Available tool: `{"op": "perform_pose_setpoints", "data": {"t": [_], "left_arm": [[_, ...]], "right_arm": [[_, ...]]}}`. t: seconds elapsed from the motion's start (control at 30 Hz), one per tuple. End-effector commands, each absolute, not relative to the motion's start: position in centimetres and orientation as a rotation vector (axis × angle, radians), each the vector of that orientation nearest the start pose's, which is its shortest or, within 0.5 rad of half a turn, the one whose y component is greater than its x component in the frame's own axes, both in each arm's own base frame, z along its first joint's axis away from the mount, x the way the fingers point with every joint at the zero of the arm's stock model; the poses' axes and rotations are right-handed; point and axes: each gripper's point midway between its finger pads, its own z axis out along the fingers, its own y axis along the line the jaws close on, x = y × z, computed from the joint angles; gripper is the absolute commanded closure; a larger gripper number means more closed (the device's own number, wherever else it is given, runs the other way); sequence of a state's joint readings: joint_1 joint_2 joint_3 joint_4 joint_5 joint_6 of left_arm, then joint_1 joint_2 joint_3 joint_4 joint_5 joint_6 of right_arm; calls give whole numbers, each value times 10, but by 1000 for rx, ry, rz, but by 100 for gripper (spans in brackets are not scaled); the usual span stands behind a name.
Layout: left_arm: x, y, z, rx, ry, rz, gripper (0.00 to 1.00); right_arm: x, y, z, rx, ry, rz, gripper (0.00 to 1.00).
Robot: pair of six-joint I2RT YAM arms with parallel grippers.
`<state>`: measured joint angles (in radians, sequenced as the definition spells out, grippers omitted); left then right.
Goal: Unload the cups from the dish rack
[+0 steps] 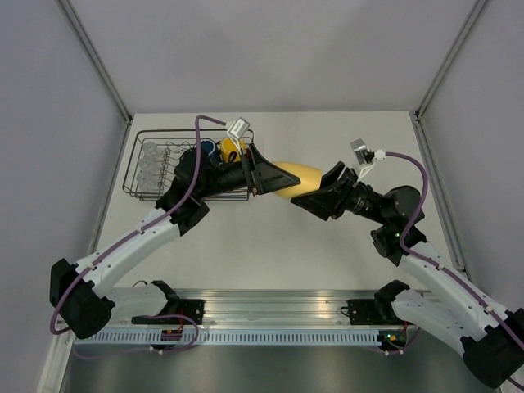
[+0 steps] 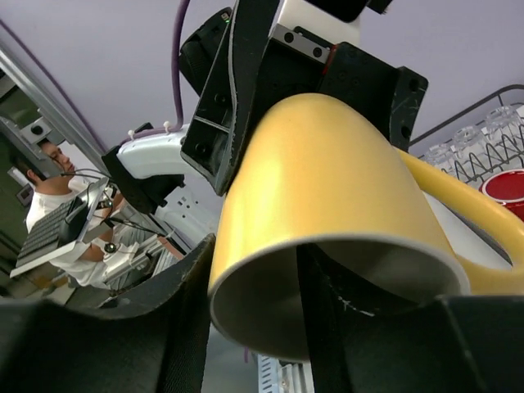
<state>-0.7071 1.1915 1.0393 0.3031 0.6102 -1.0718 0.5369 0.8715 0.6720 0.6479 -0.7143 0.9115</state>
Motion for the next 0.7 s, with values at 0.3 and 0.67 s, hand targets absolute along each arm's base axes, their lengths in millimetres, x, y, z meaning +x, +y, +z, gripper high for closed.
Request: {"op": "perform_pose_setpoints", "data": {"t": [0.3,0.67], "left_arm": [[184,-330,422,242,1613,-1866,79],[229,-294,403,32,1717,-1412,0]], "right_arm": [[159,258,415,-580,1155,1490,100],[181,237,403,-516,1280,1215,100]]}}
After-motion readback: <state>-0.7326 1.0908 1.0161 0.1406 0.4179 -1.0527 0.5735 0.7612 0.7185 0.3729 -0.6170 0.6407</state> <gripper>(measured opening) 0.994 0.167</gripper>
